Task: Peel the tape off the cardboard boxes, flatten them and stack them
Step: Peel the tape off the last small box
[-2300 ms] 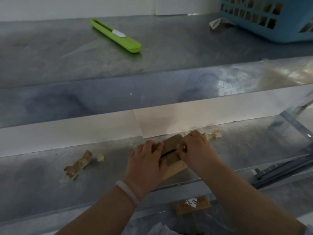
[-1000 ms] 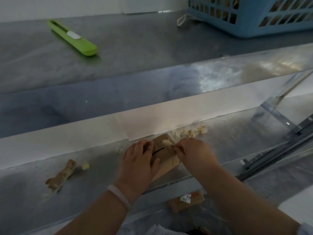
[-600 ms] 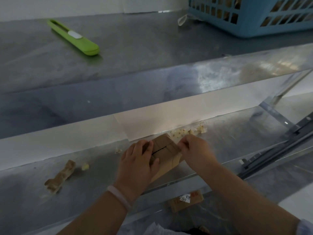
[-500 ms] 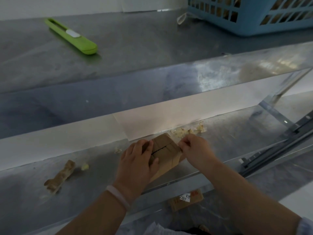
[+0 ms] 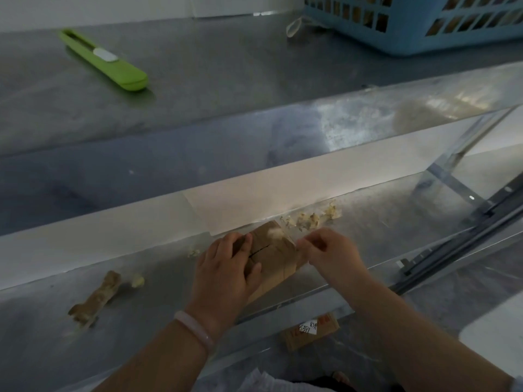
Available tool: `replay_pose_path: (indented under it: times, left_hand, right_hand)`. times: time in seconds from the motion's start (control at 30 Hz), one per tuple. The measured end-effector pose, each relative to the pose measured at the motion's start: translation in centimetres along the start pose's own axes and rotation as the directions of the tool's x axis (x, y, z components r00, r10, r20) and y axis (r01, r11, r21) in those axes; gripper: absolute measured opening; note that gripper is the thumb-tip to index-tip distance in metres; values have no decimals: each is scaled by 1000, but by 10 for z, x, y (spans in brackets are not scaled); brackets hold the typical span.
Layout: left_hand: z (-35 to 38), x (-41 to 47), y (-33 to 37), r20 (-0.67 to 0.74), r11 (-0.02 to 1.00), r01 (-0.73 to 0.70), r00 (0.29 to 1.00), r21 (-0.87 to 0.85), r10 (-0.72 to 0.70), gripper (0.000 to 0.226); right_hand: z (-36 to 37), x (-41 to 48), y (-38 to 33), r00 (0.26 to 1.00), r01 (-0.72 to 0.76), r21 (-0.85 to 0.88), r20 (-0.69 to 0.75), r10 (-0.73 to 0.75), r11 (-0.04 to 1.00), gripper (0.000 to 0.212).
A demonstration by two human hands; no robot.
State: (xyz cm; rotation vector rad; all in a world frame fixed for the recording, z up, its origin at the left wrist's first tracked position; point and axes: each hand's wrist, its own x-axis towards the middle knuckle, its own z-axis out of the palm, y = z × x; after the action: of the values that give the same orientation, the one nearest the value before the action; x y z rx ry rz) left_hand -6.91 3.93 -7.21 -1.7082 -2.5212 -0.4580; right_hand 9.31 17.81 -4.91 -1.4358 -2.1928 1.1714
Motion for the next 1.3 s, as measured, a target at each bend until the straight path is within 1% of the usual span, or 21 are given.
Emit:
replay_pose_path:
  times: [0.1, 0.13, 0.23, 0.37, 0.43, 0.47, 0.63, 0.7, 0.77, 0.83, 0.87, 0.9, 0.93, 0.97, 1.0, 1.07, 1.1, 1.2, 1.23, 1.3]
  left_hand:
    - [1, 0, 4, -10, 1000, 11, 1000, 2, -11, 57]
    - [2, 0, 5, -15, 1000, 17, 1000, 1, -17, 58]
    - [3, -2, 8, -39, 999, 39, 999, 23, -38, 58]
    - [5, -1, 8, -45, 998, 54, 998, 16, -53, 58]
    - [5, -2, 8, -48, 998, 53, 997, 20, -52, 58]
    - [5, -2, 7, -51, 999, 50, 998, 22, -49, 58]
    - [7, -3, 4, -42, 999, 41, 998, 7, -41, 58]
    - [7, -2, 3, -34, 999, 35, 999, 10, -35, 58]
    - [6, -2, 2, -32, 999, 30, 999, 11, -30, 58]
    - [5, -2, 2, -26, 1000, 30, 999, 9, -29, 58]
    - [5, -2, 1, -26, 999, 32, 999, 7, -31, 59]
    - [5, -1, 1, -24, 999, 33, 999, 3, -33, 59]
    - [5, -1, 0, -20, 999, 33, 999, -4, -33, 60]
    - [5, 0, -1, -16, 999, 31, 999, -18, -31, 60]
    - [6, 0, -2, -15, 999, 26, 1000, -36, -27, 61]
    - [6, 1, -4, -15, 998, 9, 1000, -62, -10, 61]
    - [7, 2, -5, -16, 998, -4, 1000, -68, 3, 60]
    - [6, 4, -10, -32, 995, -52, 998, -89, 49, 58]
    - [6, 4, -11, -39, 993, -66, 997, -94, 63, 57]
    - [5, 5, -13, -54, 992, -84, 995, -100, 79, 57]
  right_hand:
    - [8, -5, -8, 990, 126, -191, -43, -137, 974, 23]
    - [10, -4, -10, 985, 147, -242, -50, -164, 959, 22]
    - [10, 1, -14, 982, 158, -331, -41, -182, 930, 20]
    - [11, -1, -12, 959, 245, -475, -7, -282, 845, 28]
    - [14, -3, -10, 954, 254, -509, -8, -300, 822, 30]
    - [16, -2, -9, 956, 248, -502, -15, -294, 829, 30]
    - [17, 3, -9, 984, 125, -328, -81, -160, 936, 21]
    - [15, 6, -10, 994, 60, -232, -79, -80, 971, 19]
    - [14, 12, -9, 999, 4, -145, -35, -10, 989, 21]
    - [11, 17, -8, 999, -28, -52, 34, 30, 998, 21]
    - [7, 20, -6, 997, -42, 32, 68, 40, 999, 20]
    - [2, 20, -3, 993, -69, 158, 105, 53, 985, 18]
    - [-3, 19, -2, 986, -110, 295, 154, 66, 949, 18]
    - [-6, 16, 2, 978, -135, 378, 201, 61, 916, 17]
    - [-8, 14, 8, 974, -114, 370, 226, 30, 922, 16]
    - [-5, 9, 19, 977, 25, 113, 208, -48, 993, 16]
    - [0, 6, 23, 981, 79, -3, 178, -77, 997, 17]
    - [13, 0, 21, 991, 133, -106, 43, -129, 985, 15]
    - [14, -1, 20, 988, 158, -168, 23, -156, 973, 15]
    - [15, -1, 20, 971, 236, -293, 27, -239, 927, 18]
